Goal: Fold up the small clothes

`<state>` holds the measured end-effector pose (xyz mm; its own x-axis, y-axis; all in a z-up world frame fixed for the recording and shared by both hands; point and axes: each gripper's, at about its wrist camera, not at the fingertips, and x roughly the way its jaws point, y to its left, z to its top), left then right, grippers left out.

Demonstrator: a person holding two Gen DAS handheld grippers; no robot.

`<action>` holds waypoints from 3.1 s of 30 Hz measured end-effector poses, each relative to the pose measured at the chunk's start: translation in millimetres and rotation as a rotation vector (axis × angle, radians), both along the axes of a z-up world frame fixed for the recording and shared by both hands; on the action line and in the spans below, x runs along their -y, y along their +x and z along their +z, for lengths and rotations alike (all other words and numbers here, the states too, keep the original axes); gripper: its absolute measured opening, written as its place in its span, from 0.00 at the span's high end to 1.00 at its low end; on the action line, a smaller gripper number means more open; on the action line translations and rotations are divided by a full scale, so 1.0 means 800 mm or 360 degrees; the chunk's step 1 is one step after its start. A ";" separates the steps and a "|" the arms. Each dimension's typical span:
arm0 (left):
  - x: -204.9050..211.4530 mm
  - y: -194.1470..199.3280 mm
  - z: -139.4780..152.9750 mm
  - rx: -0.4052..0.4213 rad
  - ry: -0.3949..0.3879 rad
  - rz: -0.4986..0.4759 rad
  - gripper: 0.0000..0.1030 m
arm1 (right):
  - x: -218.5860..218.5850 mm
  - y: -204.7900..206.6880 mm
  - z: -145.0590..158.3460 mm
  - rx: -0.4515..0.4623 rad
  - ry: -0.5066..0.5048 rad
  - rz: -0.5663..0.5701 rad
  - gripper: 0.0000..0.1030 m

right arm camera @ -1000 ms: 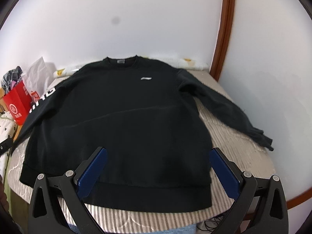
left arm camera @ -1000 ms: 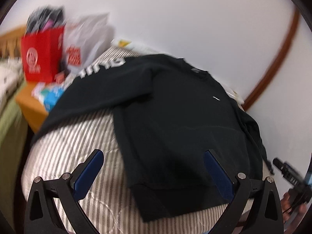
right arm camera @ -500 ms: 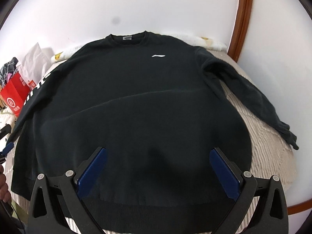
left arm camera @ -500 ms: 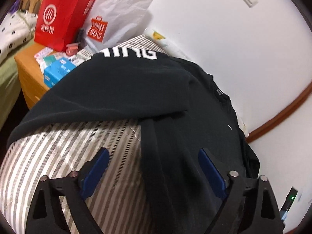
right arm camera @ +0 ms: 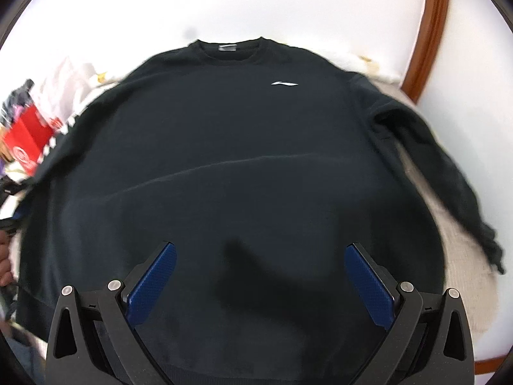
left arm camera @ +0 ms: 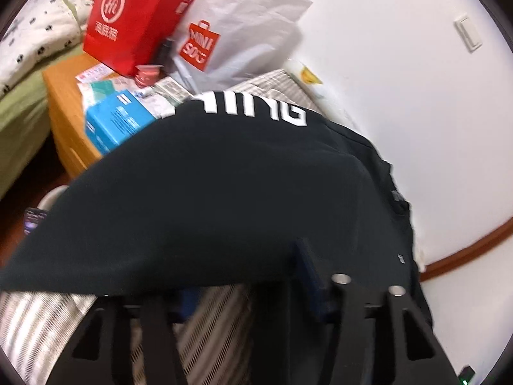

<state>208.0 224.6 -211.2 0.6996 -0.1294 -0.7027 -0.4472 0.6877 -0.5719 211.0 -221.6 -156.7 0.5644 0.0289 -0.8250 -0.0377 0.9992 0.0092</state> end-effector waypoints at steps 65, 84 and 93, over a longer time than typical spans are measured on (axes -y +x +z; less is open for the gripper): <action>0.004 -0.023 0.024 -0.0103 0.0428 -0.0524 0.26 | -0.314 0.050 -0.034 0.0511 -0.0797 0.1169 0.84; 0.089 0.017 0.027 -0.0188 0.0550 -0.0744 0.26 | 0.009 0.159 0.020 0.0267 0.0232 -0.0120 0.92; 0.102 -0.029 0.016 -0.0263 0.0594 -0.0784 0.26 | 0.074 0.075 0.006 0.0180 -0.0033 -0.0167 0.47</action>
<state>185.2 142.9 -198.2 0.4991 -0.1337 -0.8562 -0.0899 0.9747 -0.2046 270.6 -280.5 -151.8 0.6529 -0.0517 -0.7557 0.0674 0.9977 -0.0100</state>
